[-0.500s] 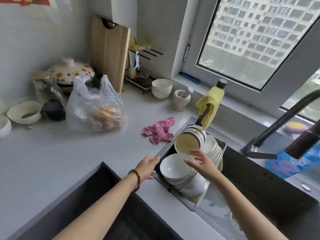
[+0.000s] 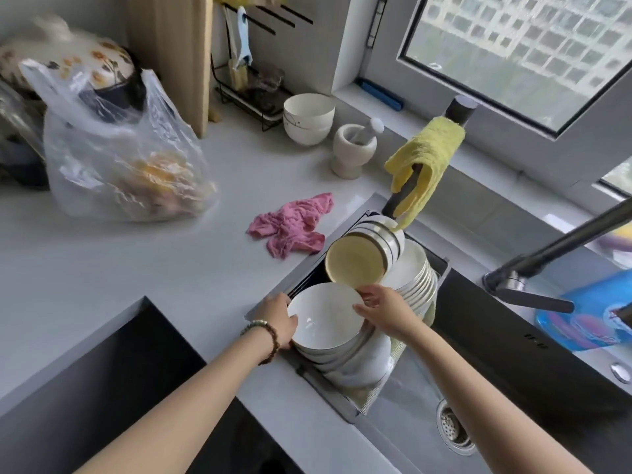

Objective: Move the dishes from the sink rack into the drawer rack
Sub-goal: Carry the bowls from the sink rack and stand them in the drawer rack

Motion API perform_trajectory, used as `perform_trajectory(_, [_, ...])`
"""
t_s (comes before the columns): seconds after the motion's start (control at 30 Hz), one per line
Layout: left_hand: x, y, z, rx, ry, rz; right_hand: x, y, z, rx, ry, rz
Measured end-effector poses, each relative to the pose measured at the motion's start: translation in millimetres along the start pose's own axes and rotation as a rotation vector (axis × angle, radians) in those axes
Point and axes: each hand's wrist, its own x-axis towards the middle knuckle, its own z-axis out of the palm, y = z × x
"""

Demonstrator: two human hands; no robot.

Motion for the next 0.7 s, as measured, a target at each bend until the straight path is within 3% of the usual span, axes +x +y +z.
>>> perform_trajectory(0.2, [7, -3, 3, -0.304, -0.241, -0.209, 2, 1, 5, -0.018, 0.026, -0.013])
perform_trajectory(0.33, [8, 4, 4, -0.49, -0.302, -0.33, 2, 2, 9, 0.038, 0.052, -0.003])
perform_trajectory(0.5, [4, 7, 11, -0.634, -0.306, -0.37, -1, 6, 13, 0.153, 0.083, 0.028])
perform_trajectory(0.7, [-1, -3, 14, -0.683, -0.179, -0.291, -6, 9, 16, 0.204, 0.117, 0.003])
